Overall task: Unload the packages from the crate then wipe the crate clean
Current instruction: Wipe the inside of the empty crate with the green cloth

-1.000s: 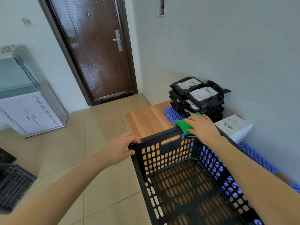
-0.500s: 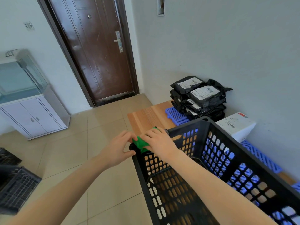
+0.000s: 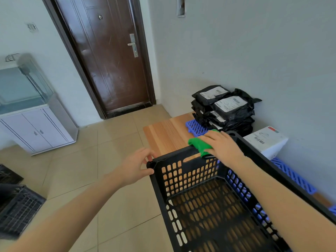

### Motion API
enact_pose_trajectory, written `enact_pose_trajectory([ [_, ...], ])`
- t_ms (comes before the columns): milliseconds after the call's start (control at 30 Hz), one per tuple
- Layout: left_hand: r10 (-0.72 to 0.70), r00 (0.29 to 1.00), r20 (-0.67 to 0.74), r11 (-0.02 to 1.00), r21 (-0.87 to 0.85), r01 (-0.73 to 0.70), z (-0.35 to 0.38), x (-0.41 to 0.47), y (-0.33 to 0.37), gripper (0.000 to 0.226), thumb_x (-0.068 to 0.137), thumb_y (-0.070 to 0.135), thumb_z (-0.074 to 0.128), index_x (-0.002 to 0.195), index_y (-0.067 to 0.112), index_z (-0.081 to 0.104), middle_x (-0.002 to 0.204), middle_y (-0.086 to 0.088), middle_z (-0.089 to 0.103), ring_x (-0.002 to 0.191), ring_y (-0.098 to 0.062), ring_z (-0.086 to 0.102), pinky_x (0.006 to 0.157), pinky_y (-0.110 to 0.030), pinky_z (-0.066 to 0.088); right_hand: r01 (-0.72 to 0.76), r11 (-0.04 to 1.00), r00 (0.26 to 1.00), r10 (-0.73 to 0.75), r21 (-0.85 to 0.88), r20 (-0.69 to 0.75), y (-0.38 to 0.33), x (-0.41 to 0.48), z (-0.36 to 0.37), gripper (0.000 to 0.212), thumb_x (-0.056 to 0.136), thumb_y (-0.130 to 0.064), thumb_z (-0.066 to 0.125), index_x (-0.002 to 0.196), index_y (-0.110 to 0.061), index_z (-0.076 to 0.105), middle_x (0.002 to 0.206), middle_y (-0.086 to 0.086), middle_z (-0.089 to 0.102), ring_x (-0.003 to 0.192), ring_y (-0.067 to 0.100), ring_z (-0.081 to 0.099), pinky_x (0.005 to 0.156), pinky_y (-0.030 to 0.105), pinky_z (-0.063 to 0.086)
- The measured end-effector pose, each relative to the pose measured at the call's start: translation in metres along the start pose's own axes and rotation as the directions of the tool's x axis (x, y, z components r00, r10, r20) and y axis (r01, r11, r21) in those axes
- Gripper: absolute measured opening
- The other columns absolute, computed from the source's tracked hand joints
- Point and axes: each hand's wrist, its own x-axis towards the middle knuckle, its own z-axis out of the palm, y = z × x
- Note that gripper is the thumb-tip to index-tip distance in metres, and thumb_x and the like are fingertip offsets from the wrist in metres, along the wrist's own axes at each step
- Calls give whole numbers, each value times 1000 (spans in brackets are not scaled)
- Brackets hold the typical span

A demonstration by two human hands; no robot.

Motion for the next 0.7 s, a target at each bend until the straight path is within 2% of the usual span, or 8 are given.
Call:
enact_pose_trajectory([
  [100,-14,1000,0,1000,-16,14,-1,-1,1,37,85,25,72,112,37,49,106,16,54,93,3,53,72,-8,36,-84,996,996,84,-1,5,20,-2,-4,55,85,-31,67,136,-21,50,134,3,54,130,26,45,109,48,32],
  [200,-21,1000,-5,999,-30,21,-1,-1,3,39,85,24,72,114,37,49,106,17,53,93,1,53,73,-8,36,-144,990,988,144,-1,46,14,1,-2,52,87,-32,65,136,-21,51,133,1,53,133,25,41,111,50,27],
  [267,-28,1000,-9,999,-45,27,-1,-1,4,40,86,22,72,116,35,50,105,17,53,93,1,54,73,-8,36,-140,990,990,140,9,13,4,1,1,49,86,-33,66,132,-20,54,130,1,56,131,26,43,110,52,29],
  [367,-32,999,-17,998,-55,31,-1,-2,4,42,86,22,72,120,31,51,106,15,54,94,0,55,71,-4,35,-55,998,998,56,22,-19,-26,5,2,49,83,-41,58,128,-22,56,124,0,60,124,25,50,107,50,35],
  [433,-38,999,-15,998,-60,37,-1,-2,4,45,86,22,72,123,31,50,105,16,54,95,-1,55,72,-5,35,13,998,1000,-13,62,-4,-55,11,2,52,83,-45,51,131,-25,53,126,-3,59,123,21,51,109,50,34],
  [567,-32,999,-10,999,-44,32,-2,-1,5,53,84,23,74,129,33,48,104,17,54,91,1,55,71,-5,34,130,982,991,-130,134,-4,-113,22,8,50,88,-39,60,135,-26,49,130,-4,56,126,19,47,113,47,28],
  [700,-29,1000,-9,998,-49,28,-3,0,3,59,81,23,77,131,33,47,100,21,52,87,5,54,71,-3,36,216,967,974,-203,138,-99,-133,25,20,45,80,-31,70,123,-21,58,109,1,64,106,26,59,94,46,44],
])
